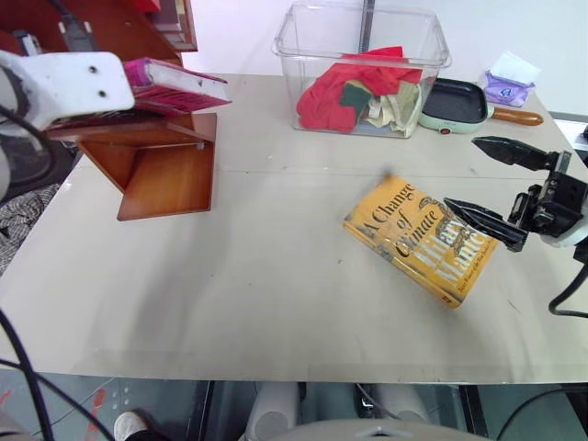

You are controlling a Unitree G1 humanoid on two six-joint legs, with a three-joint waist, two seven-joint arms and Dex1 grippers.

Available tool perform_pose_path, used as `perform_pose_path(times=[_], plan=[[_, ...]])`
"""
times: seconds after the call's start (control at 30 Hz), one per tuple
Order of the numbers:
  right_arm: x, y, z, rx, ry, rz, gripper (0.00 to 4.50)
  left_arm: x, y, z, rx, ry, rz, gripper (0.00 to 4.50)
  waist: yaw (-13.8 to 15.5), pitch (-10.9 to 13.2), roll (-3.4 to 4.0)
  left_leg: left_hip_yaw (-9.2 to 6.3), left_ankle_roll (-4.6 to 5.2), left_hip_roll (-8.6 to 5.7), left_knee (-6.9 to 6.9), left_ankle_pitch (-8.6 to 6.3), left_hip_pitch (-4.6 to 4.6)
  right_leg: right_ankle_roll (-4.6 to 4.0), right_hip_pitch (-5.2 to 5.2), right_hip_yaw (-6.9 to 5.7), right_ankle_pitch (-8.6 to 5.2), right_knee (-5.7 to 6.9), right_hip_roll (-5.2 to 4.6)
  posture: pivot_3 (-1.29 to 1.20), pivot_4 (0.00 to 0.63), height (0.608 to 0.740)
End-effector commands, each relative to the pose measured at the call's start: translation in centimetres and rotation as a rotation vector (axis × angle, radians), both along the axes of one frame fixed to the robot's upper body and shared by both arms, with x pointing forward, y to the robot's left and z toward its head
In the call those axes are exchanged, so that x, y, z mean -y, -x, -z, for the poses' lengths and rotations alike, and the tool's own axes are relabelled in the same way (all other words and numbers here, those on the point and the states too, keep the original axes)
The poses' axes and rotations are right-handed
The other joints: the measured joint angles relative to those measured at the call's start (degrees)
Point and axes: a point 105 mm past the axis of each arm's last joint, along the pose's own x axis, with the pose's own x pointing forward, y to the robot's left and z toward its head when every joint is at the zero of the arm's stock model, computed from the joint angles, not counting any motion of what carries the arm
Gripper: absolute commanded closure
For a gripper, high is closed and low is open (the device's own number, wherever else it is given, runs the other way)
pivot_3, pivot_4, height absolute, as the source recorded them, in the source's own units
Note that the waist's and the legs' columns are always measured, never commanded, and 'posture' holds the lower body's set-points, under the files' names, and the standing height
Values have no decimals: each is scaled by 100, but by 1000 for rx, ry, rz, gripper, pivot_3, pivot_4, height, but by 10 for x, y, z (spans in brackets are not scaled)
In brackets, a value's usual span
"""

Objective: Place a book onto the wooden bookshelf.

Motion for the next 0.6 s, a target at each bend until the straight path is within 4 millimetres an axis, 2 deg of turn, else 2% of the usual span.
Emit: perform_pose_path(times=[0.03,0.23,0.3,0.33,0.43,0.6], plan=[[1,8,-10,42,-14,15,0,-5,-4,3,-16,7,-27,3817,48,-3,3,1,0,0,1,0,1,0,1,0,0,0,0,0,150,714],[1,9,-15,40,-18,22,0,-16,-2,9,-50,-32,-66,3817,64,-10,11,1,0,0,2,0,5,0,4,1,0,1,0,0,150,714],[4,9,-13,35,-21,22,0,-14,-6,4,-22,-26,-57,2791,64,-11,14,1,0,0,2,0,6,0,4,1,0,1,0,0,150,714],[5,9,-12,31,-20,22,0,-13,-7,0,0,-29,-49,2487,62,-12,14,0,0,0,2,0,6,-1,5,1,0,2,1,0,150,714],[8,11,-11,27,-20,21,0,-4,-2,-4,6,25,5,1008,56,-2,-10,-5,0,1,3,0,-5,-1,2,-4,0,-5,2,0,150,714],[13,12,-9,19,-17,24,0,17,18,-3,-31,264,123,1008,39,1,-15,-2,-1,-3,9,-1,-30,3,-9,1,0,-20,-17,0,150,714]])
